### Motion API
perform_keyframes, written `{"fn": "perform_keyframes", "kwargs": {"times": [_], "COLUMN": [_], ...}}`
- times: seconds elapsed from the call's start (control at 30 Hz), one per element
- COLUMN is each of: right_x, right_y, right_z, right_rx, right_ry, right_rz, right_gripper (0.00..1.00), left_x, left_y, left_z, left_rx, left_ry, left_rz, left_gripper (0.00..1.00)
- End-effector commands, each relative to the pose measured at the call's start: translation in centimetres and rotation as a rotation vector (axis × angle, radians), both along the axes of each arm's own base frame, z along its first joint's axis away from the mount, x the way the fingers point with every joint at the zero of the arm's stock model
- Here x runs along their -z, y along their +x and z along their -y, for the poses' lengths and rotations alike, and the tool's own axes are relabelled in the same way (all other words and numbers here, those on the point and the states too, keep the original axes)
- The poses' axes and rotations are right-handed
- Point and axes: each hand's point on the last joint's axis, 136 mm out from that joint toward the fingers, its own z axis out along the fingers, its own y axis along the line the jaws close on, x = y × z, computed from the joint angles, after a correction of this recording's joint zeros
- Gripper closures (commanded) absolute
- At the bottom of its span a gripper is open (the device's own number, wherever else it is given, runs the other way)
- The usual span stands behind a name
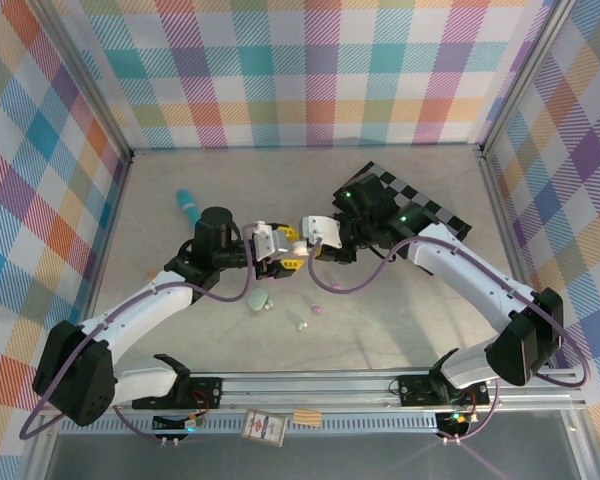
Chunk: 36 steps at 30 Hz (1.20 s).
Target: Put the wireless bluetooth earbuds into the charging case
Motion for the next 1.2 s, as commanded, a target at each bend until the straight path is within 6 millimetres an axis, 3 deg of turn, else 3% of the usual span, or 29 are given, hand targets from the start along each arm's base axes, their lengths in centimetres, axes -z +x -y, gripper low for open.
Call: {"fn": "perform_keyframes", "kwargs": {"times": [0.0,0.1,0.23,0.3,0.43,0.57,0.77,0.93,1.03,1.1,1.17], "right_x": [-1.4,-1.4,-0.1,1.6,5.3,10.4,15.0,18.3,19.0,18.3,17.1], "right_y": [1.6,3.9,9.3,11.4,13.6,16.1,17.8,18.9,19.5,19.7,19.9], "right_z": [0.7,1.6,3.1,3.2,0.9,0.1,-2.0,-1.8,-1.4,-1.2,-0.8], "right_rx": [0.097,0.24,0.585,0.716,0.807,0.985,1.04,1.105,1.14,1.142,1.14], "right_ry": [0.114,0.213,0.301,0.32,0.353,0.304,0.314,0.254,0.237,0.247,0.259], "right_rz": [-0.033,-0.13,-0.332,-0.442,-0.713,-0.905,-1.087,-1.095,-1.065,-1.034,-0.992], "right_gripper": [0.83,0.83,0.87,0.86,0.87,0.89,0.88,0.86,0.79,0.71,0.54], "left_x": [-2.0,-1.5,-0.3,0.7,2.6,4.8,6.6,8.8,9.8,10.2,11.5], "left_y": [1.2,1.7,2.7,3.2,4.3,4.8,4.8,4.5,4.6,5.0,4.7], "left_z": [-1.1,-2.2,-3.8,-4.5,-6.3,-7.7,-9.4,-10.1,-10.3,-10.1,-10.1], "left_rx": [-0.123,-0.214,-0.342,-0.4,-0.537,-0.643,-0.778,-0.842,-0.869,-0.882,-0.884], "left_ry": [-0.061,-0.069,-0.078,-0.059,-0.019,0.039,0.08,0.195,0.259,0.301,0.389], "left_rz": [0.107,0.137,0.098,0.066,-0.006,-0.138,-0.342,-0.475,-0.527,-0.553,-0.606], "left_gripper": [0.0,0.0,0.0,0.0,0.0,0.0,0.0,0.0,0.0,0.0,0.0]}}
